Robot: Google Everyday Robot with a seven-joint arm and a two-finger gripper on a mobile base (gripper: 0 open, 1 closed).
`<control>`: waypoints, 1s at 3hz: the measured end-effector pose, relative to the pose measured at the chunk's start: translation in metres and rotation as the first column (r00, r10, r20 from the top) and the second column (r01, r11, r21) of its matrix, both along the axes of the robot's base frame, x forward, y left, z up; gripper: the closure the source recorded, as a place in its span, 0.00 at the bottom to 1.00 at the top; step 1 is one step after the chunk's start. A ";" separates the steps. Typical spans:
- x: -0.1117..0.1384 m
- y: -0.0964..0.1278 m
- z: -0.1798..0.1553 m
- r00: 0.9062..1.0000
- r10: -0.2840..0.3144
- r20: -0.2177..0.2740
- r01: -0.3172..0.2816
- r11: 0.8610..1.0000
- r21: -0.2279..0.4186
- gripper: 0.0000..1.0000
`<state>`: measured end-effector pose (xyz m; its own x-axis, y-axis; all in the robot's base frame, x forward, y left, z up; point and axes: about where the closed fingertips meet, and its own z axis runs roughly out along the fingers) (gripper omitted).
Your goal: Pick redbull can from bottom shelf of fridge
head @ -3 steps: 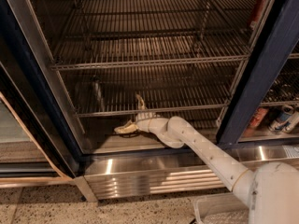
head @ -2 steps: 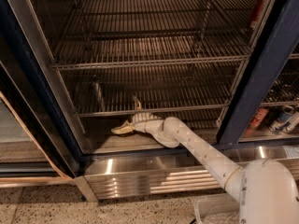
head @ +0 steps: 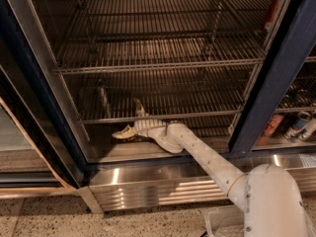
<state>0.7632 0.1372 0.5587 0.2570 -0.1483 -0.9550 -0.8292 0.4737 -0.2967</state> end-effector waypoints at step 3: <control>0.029 0.023 0.031 0.996 -0.006 0.088 0.004 1.000 0.022 0.00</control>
Offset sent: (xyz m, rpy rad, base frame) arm 0.0147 0.0076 0.0391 0.0085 -0.1109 -0.0195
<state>0.7920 0.1603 0.5900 0.3395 -0.1292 -0.9317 -0.7981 0.4846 -0.3580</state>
